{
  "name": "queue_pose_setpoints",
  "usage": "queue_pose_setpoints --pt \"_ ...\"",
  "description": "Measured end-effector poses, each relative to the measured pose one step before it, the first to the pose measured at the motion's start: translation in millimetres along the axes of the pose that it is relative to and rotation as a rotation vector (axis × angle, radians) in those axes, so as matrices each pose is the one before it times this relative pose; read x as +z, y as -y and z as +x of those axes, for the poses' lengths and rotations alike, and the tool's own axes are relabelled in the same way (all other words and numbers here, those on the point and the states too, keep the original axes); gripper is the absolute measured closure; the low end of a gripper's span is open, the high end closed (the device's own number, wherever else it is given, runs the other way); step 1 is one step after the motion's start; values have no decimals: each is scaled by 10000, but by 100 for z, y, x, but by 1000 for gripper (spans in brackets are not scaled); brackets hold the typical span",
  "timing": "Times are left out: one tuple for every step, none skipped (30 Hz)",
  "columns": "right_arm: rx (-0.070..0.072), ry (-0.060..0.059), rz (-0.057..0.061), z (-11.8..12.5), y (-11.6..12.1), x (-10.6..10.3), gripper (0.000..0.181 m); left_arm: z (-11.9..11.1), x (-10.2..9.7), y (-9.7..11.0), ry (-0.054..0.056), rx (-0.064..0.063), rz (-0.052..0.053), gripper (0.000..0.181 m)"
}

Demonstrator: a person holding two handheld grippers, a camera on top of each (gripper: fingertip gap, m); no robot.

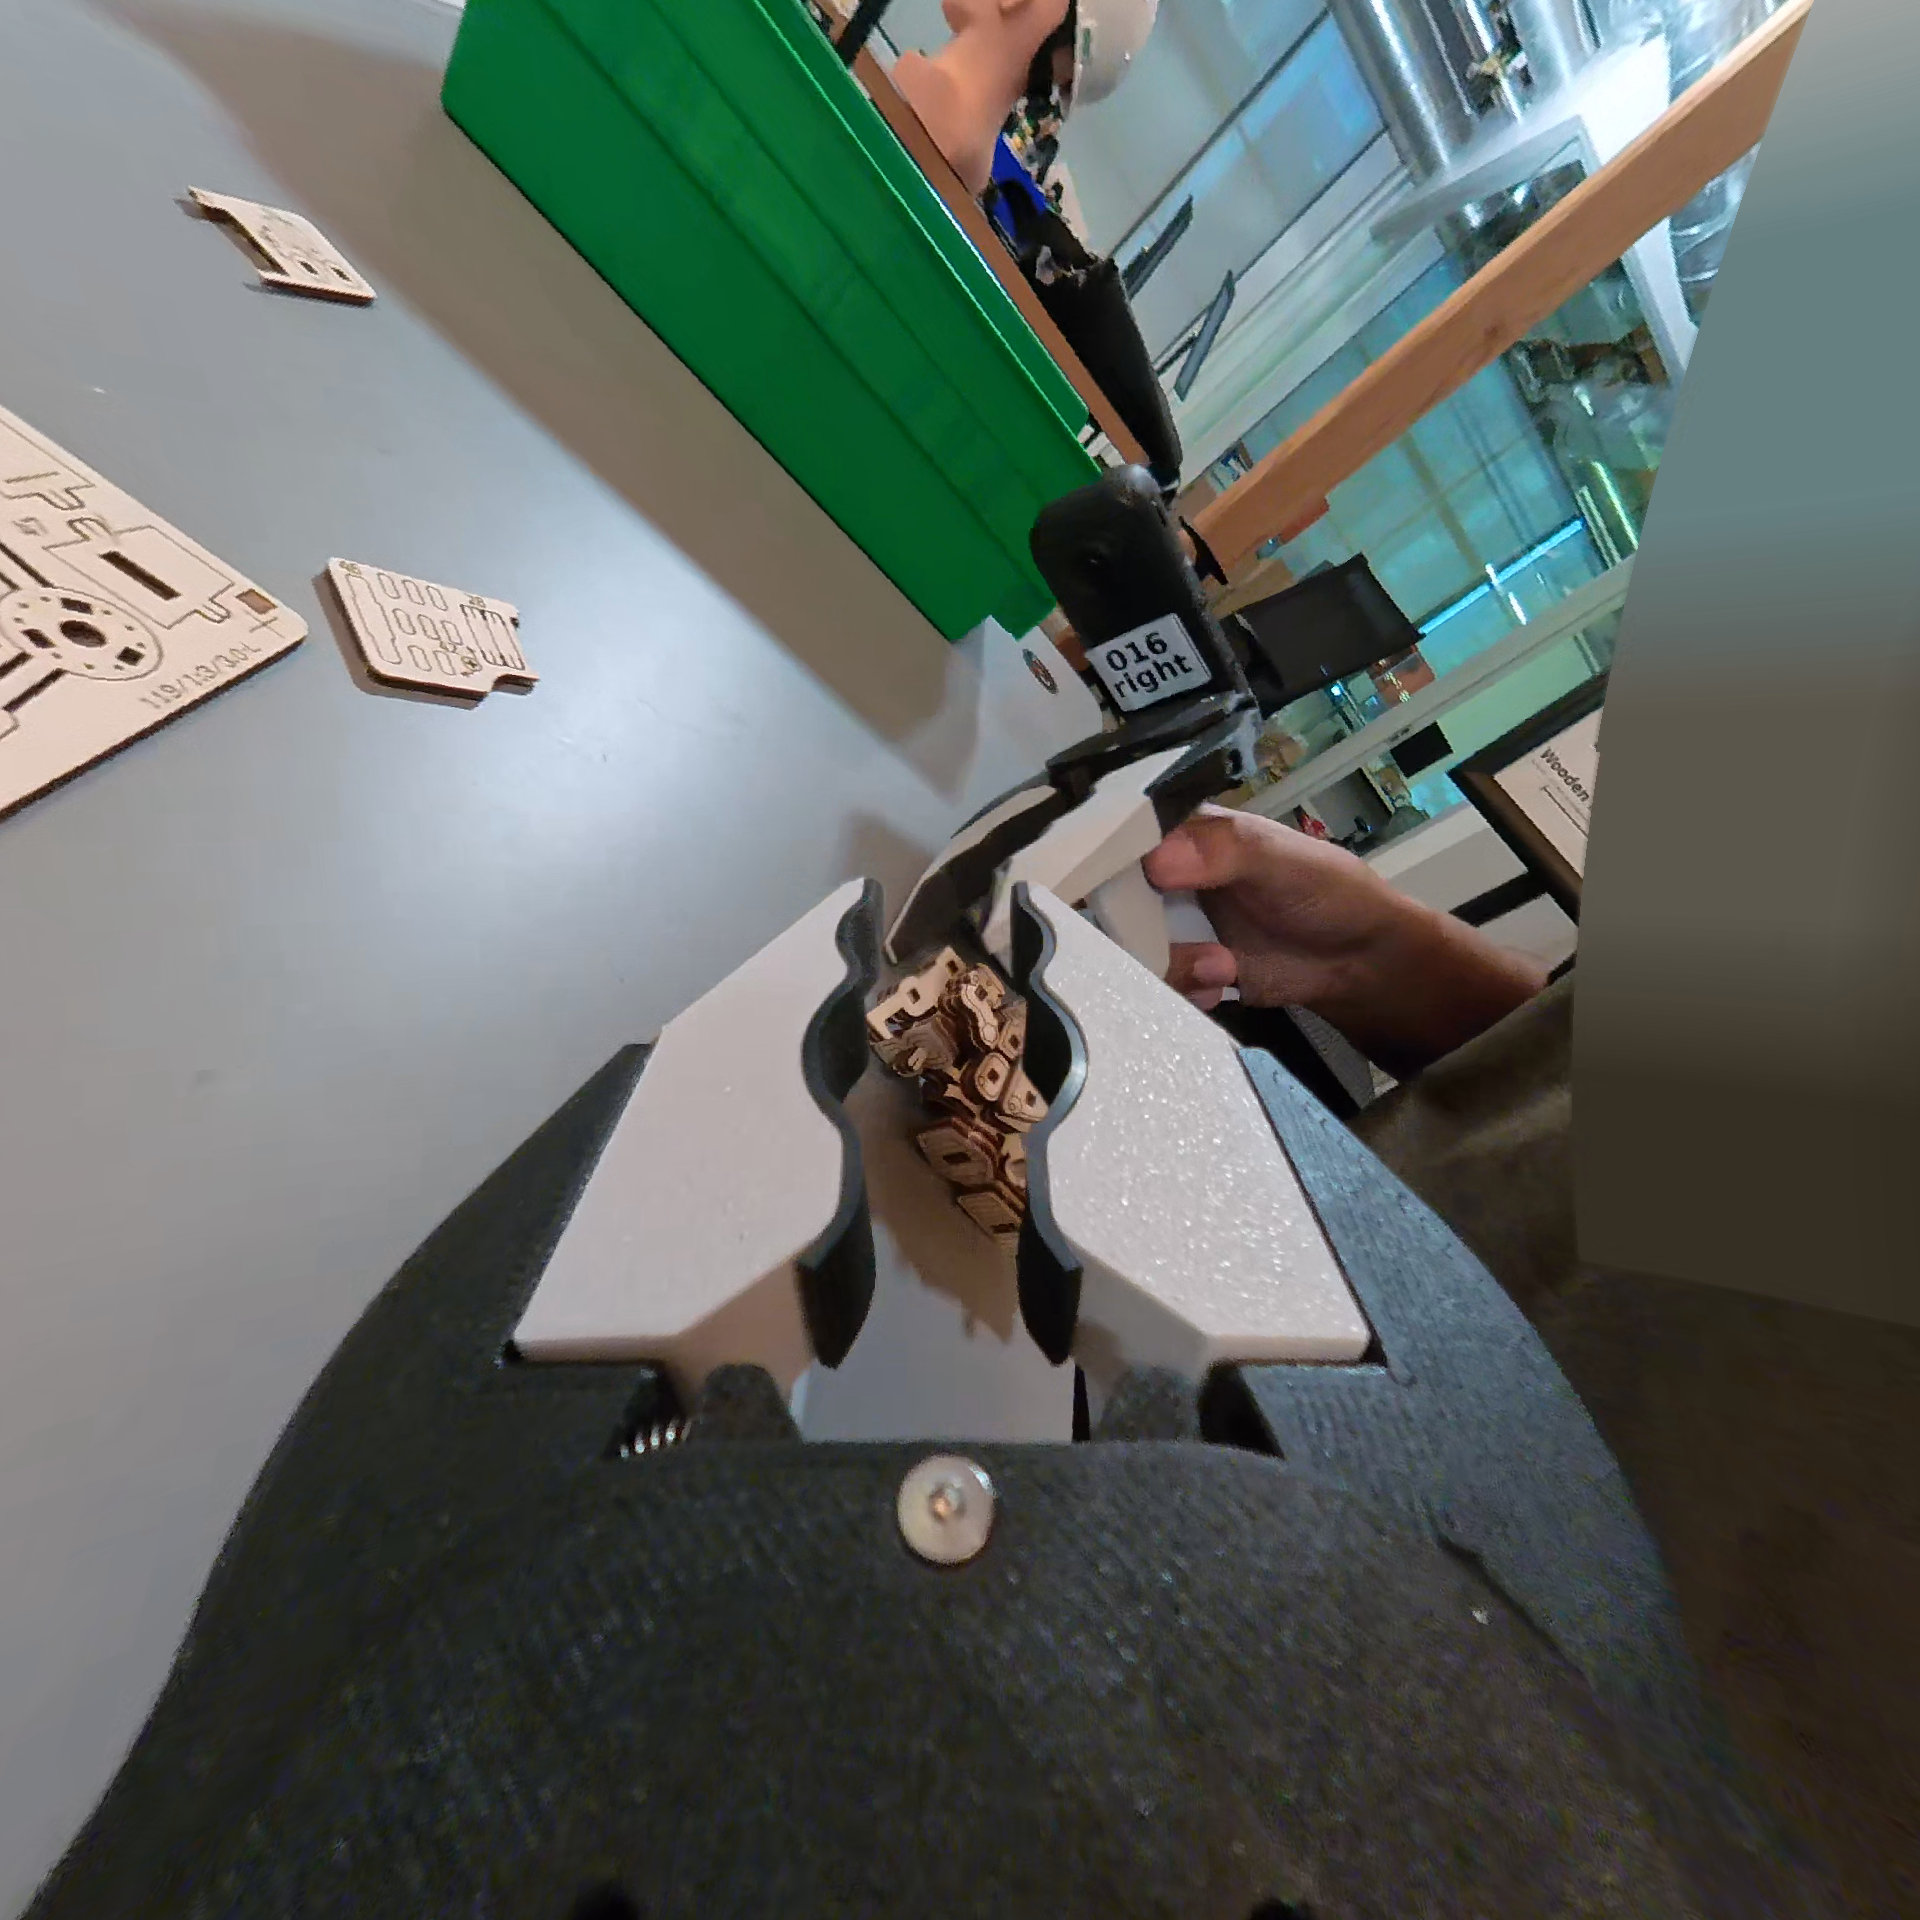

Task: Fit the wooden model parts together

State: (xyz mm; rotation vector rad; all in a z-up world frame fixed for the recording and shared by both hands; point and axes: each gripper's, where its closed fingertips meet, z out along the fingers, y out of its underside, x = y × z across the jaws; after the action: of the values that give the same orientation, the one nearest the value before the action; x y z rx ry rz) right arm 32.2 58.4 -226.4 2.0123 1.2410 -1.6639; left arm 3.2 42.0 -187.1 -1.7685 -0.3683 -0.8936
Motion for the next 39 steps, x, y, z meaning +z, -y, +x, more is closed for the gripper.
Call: queue_pose_setpoints --pt "159 28 -60 26 79 89 154 50 55 -42 -68 -21 -47 160" --pt "163 5 -106 36 8 95 154 48 25 -1 -71 -31 -21 160" --pt "153 7 -138 -11 -61 118 154 43 -22 9 -69 -41 -1 160" --pt "147 12 -149 -36 -103 142 154 46 -39 25 -74 -48 18 160" --pt "121 10 -145 -72 -143 168 155 44 -58 55 -71 -54 31 160" --pt "83 -14 -115 -29 -107 170 155 53 -60 53 -74 -48 36 160" --pt "51 -50 -81 29 -50 149 156 60 -51 53 -73 -41 34 160" --pt "22 -63 -24 35 5 108 160 37 -52 46 -49 -36 28 160" --pt "22 -25 2 -11 9 88 166 29 -36 43 -36 -23 28 161" --pt "72 7 16 -25 -19 67 167 13 -31 32 -16 -11 24 161" --pt "76 35 -10 -46 -88 61 167 18 -31 25 -15 -1 19 161" --pt "81 44 -16 -45 -130 51 167 27 -41 19 -14 -1 25 161" --pt "75 56 -11 -62 -114 44 167 8 -51 43 -3 -10 35 161" --pt "67 71 -6 -77 -101 24 168 -12 -56 64 11 -17 48 161" --pt "57 101 51 -118 -17 -8 168 -33 -75 76 22 -18 64 161" --pt "82 185 150 -221 162 -49 168 -45 -71 123 32 -17 90 161" --pt "80 238 233 -283 293 -136 168 -83 -93 164 65 -17 119 161" --pt "23 263 227 -324 339 -202 175 -86 -98 200 60 -6 143 161" --pt "-67 143 273 -188 454 -264 175 -78 -97 214 59 -6 146 160" --pt "-118 85 217 -138 420 -276 175 -86 -105 216 62 0 148 159" --pt "-154 -7 77 -29 296 -249 175 -87 -68 160 48 -11 112 158" --pt "-238 -55 32 6 265 -206 175 -50 -37 79 16 -44 46 158" --pt "-268 -17 76 -74 368 -180 175 -52 -6 27 16 -46 13 157" --pt "-234 77 74 -210 418 -127 175 -44 8 12 23 -25 6 156" --pt "-188 131 88 -257 464 -94 175 -30 34 -41 13 -8 -25 155" --pt "-181 223 145 -391 588 -74 175 14 81 -145 -17 -7 -106 152" --pt "-157 290 193 -479 690 -37 175 59 132 -277 -49 -11 -189 149" --pt "-137 335 171 -510 690 24 175 91 155 -353 -43 6 -228 147" --pt "-151 364 136 -533 649 97 175 176 187 -371 -84 5 -224 144" --pt "-182 339 98 -470 577 168 175 280 201 -357 -149 -46 -191 141" --pt "-249 310 69 -410 496 217 175 337 204 -299 -178 -76 -139 137" --pt "-293 287 49 -373 400 256 175 445 190 -187 -241 -83 -34 133" --pt "-324 284 -1 -342 234 299 175 468 161 -74 -250 -84 46 131" --pt "-332 208 15 -212 143 287 175 324 162 -61 -162 -66 67 130" --pt "-295 163 66 -130 73 242 175 201 143 -89 -78 -33 20 131" --pt "-165 181 103 -154 40 184 175 -1 136 -148 61 15 -45 132" --pt "17 239 156 -294 92 122 175 -140 84 -113 167 94 -43 136" --pt "93 277 173 -448 145 30 175 -94 2 2 142 110 41 142" --pt "30 147 136 -345 120 -30 175 -116 -55 95 141 80 108 146"
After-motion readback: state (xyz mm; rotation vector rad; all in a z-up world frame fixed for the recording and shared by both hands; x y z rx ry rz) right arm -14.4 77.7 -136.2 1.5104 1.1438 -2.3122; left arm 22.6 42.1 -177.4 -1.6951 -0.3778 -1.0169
